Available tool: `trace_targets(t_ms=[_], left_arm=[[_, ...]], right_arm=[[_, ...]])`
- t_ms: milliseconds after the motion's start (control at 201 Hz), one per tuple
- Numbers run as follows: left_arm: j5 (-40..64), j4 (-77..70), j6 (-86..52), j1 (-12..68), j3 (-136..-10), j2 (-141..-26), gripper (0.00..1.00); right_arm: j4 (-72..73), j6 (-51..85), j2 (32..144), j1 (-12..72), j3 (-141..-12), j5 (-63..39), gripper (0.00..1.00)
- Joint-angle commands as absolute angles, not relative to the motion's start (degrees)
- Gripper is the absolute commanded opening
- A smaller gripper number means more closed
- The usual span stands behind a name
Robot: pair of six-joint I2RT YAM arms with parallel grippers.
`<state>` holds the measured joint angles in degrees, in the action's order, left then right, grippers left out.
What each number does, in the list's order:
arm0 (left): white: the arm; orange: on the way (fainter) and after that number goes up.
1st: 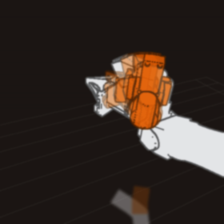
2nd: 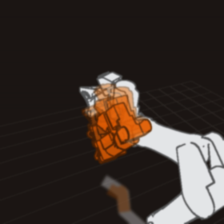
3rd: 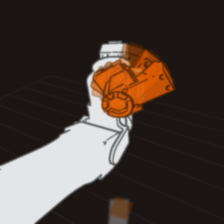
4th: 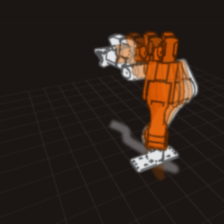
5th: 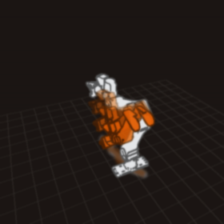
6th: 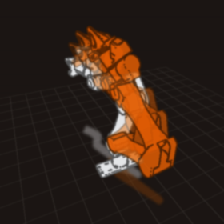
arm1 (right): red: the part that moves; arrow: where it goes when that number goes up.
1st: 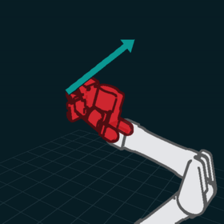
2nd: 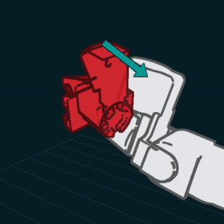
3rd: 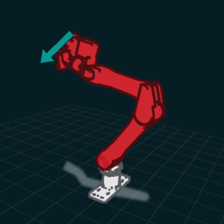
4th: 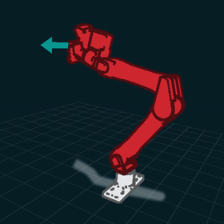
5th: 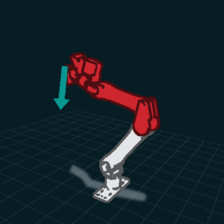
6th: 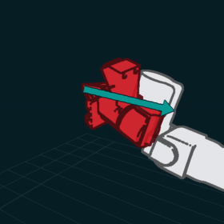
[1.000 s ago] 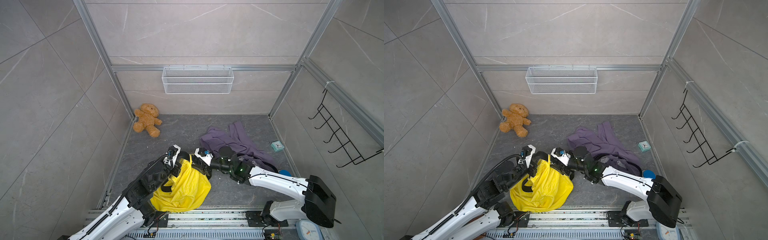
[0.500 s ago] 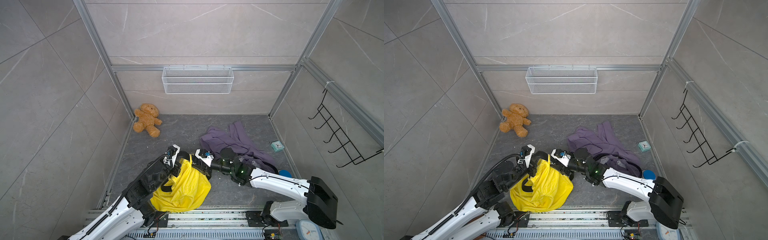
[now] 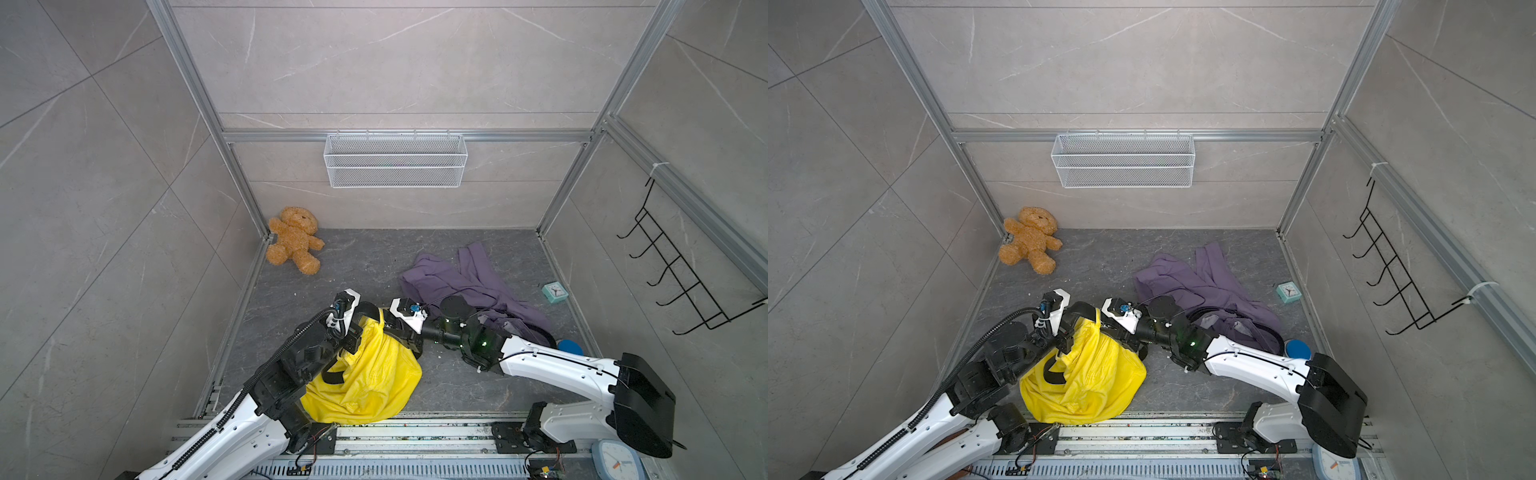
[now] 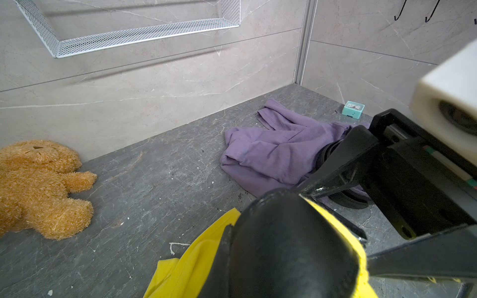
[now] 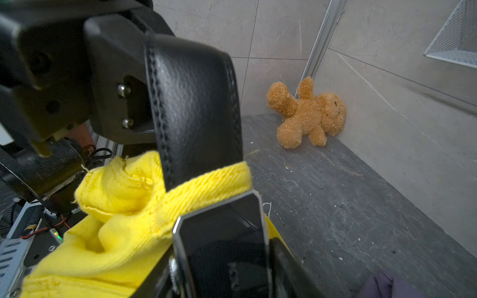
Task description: Remove the belt from the trousers
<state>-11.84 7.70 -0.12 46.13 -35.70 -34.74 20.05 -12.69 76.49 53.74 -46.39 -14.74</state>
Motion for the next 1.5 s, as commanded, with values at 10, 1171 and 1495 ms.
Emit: trace_targets(t_ms=[10,1171,1495], left_arm=[[-10.45,2.88,-2.2,46.54,-38.57,-33.73,0.0],[-12.05,4.61,-4.53,46.49,-36.25,-30.52,0.0],[-10.11,4.29,-4.55,46.5,-37.43,-32.31,0.0]], right_arm=[[21.78,-12.56,75.59,53.7,-47.92,-13.62,0.47],[11.46,-14.77,77.95,51.24,-52.02,-25.11,0.65],[10.46,-17.12,78.05,51.68,-52.76,-23.72,0.68]])
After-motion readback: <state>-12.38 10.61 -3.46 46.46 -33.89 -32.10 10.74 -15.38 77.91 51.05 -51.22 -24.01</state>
